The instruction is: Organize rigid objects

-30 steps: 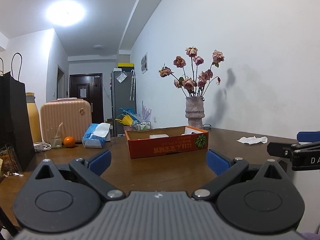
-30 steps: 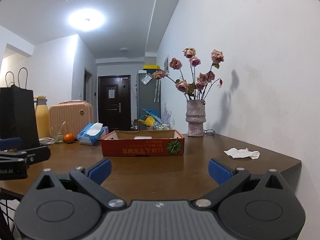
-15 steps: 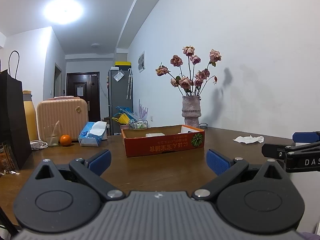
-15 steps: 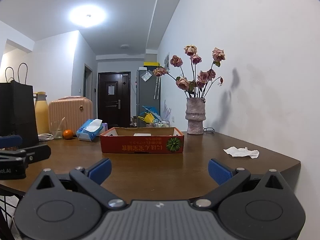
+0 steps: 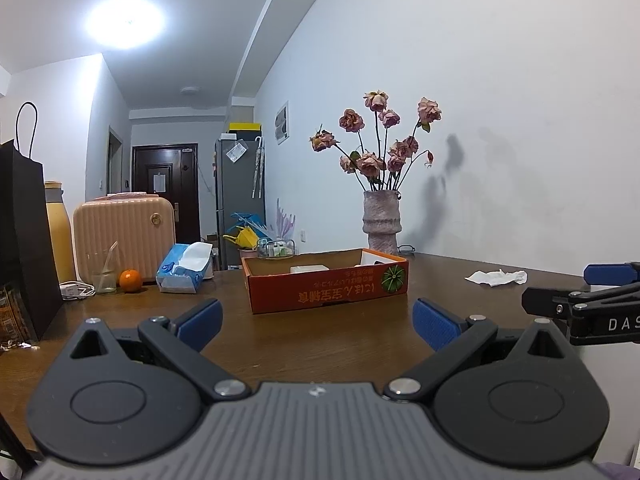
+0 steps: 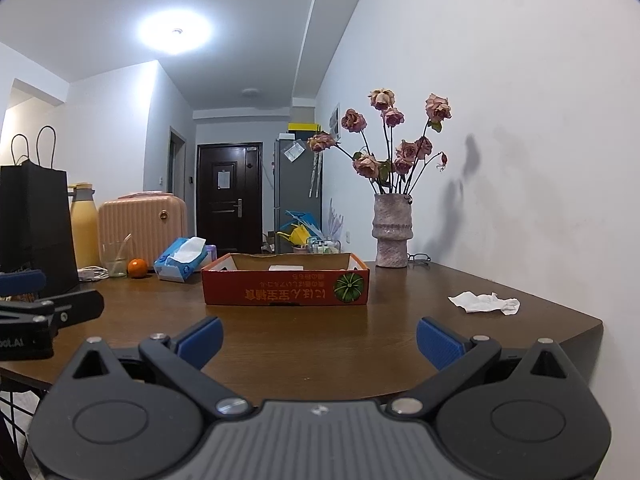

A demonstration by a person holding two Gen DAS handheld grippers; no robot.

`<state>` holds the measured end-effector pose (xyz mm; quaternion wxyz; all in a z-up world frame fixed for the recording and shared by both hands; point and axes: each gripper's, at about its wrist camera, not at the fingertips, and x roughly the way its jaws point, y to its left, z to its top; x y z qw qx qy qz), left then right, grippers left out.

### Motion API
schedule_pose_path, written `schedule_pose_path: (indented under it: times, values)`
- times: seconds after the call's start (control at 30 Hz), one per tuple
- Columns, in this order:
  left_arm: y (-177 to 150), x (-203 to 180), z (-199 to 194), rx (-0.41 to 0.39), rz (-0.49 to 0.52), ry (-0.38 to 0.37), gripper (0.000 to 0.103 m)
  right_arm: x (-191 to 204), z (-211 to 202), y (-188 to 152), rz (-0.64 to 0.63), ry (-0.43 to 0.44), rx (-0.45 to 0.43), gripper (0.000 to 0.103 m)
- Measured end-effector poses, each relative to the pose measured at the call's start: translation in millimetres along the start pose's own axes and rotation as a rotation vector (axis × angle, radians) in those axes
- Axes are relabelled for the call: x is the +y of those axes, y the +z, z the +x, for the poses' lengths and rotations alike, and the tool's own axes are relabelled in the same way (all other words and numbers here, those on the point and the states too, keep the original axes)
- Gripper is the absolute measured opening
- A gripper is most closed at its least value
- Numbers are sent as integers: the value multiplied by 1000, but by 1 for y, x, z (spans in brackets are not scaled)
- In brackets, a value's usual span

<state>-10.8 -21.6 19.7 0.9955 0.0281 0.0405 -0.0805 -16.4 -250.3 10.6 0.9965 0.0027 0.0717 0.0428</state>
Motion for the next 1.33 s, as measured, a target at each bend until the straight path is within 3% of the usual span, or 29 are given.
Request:
schedule_pose_path:
  times: [1.33]
  values:
    - [-5, 0, 2, 23, 2, 24, 103, -4, 4, -1, 18, -3, 14, 103]
